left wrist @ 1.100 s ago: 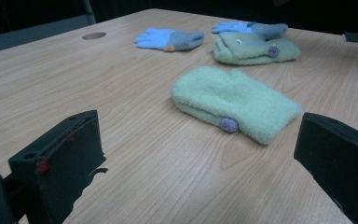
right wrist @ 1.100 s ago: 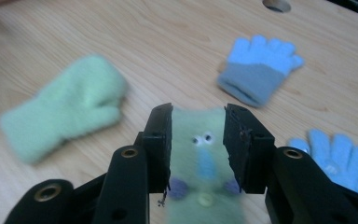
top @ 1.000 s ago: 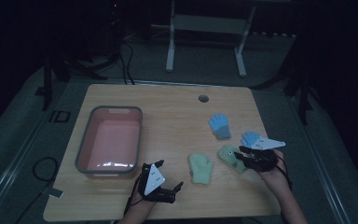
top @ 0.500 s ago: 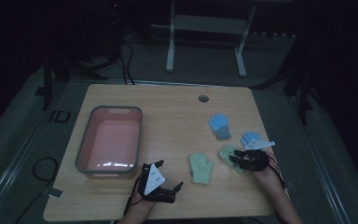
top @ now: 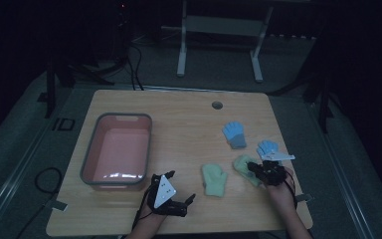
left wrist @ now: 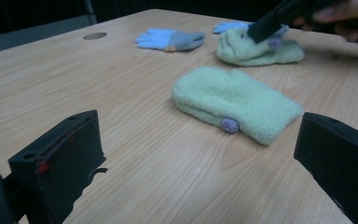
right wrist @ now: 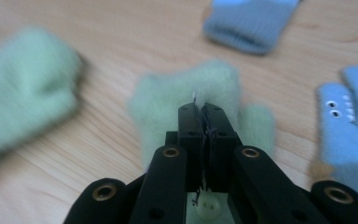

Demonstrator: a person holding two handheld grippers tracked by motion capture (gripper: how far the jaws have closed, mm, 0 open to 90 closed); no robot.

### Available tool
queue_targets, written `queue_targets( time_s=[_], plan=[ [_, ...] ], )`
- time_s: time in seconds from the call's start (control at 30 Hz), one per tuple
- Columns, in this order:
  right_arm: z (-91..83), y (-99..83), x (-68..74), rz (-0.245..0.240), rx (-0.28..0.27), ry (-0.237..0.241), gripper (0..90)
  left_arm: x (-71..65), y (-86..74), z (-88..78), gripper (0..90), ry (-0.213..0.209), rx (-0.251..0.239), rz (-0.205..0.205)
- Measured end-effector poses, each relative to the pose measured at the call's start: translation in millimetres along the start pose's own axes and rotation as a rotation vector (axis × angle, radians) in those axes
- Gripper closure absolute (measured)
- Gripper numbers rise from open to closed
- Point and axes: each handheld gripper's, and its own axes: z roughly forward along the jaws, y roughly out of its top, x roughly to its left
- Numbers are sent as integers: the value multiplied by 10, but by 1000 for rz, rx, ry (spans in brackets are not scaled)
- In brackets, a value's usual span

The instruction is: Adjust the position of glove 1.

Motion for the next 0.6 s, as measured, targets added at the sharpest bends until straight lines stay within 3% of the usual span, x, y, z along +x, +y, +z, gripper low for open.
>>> queue_targets(
  time_s=[0.17, 0.27, 0.33, 0.47, 0.6],
  plan=[
    [-293, 70, 259, 59, -67, -81, 873, -2, -1, -2, 13, 1, -2, 0],
    [-403, 66, 389, 126, -96, -114, 873, -1, -2, -4, 13, 4, -4, -2],
    [-437, 43, 486, 142, -109, -166, 873, -1, -3, -7, 12, 5, -7, -4],
    [-465, -12, 551, 224, -137, -242, 875, 0, -5, -9, 12, 5, -10, -5],
    [-509, -94, 550, 309, -160, -277, 875, -4, -5, -9, 13, 4, -11, -1]
  ],
)
